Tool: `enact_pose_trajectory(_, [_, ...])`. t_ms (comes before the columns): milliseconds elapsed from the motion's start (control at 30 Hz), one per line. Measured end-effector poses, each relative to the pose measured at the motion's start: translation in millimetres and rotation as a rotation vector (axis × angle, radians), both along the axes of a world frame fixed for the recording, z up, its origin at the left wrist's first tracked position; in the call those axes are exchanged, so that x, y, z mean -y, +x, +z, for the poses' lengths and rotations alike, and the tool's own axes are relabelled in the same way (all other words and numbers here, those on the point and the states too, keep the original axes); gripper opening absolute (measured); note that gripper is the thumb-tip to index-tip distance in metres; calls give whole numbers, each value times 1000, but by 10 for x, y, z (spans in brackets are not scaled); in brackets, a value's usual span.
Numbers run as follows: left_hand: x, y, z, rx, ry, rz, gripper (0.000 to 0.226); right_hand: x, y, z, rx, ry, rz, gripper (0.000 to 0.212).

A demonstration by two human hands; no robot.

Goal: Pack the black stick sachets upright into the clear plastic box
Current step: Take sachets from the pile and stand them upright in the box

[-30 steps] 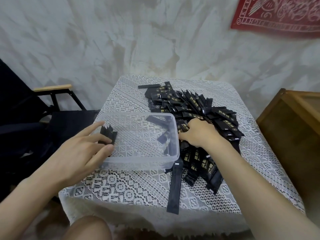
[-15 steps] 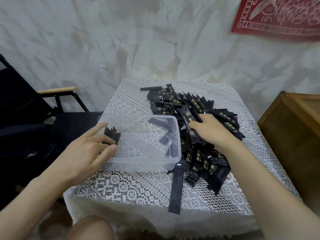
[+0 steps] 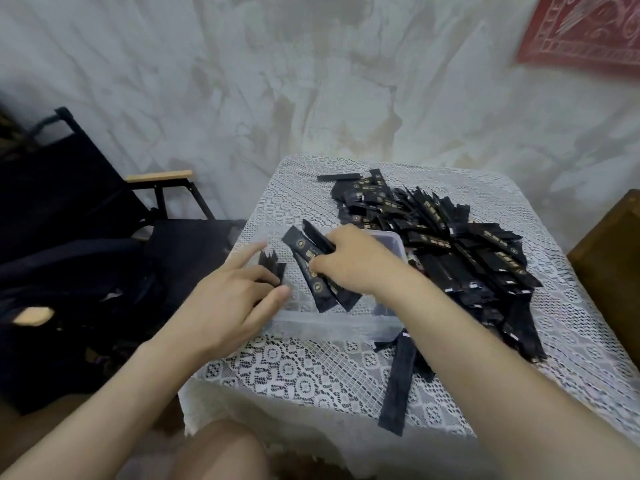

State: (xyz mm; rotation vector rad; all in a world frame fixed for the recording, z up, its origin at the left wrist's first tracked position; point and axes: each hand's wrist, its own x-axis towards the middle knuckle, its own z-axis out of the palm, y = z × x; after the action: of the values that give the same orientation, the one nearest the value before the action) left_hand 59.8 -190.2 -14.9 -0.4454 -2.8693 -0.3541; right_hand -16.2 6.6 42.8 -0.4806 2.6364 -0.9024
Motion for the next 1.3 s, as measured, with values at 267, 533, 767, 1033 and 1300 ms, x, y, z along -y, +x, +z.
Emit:
enact_pose_trajectory(267, [-10, -5, -35, -1, 4, 30, 74, 290, -149, -449, 138, 92, -88, 15])
enact_pose_trajectory(533, [-5, -6, -39, 25, -26, 52, 74, 266, -133, -450, 419, -245, -146, 18])
enact_pose_trajectory(767, [-21, 12, -3, 47, -16, 43, 81, 162, -121, -453, 139, 183, 0, 26])
enact_pose_trajectory(1033, [-20, 8, -8, 56, -4, 37, 88, 143, -127, -413, 180, 192, -12, 22])
enact_pose_trajectory(1300, [-18, 8, -9, 44, -28, 43, 78, 199, -105, -407, 376, -158, -86, 13])
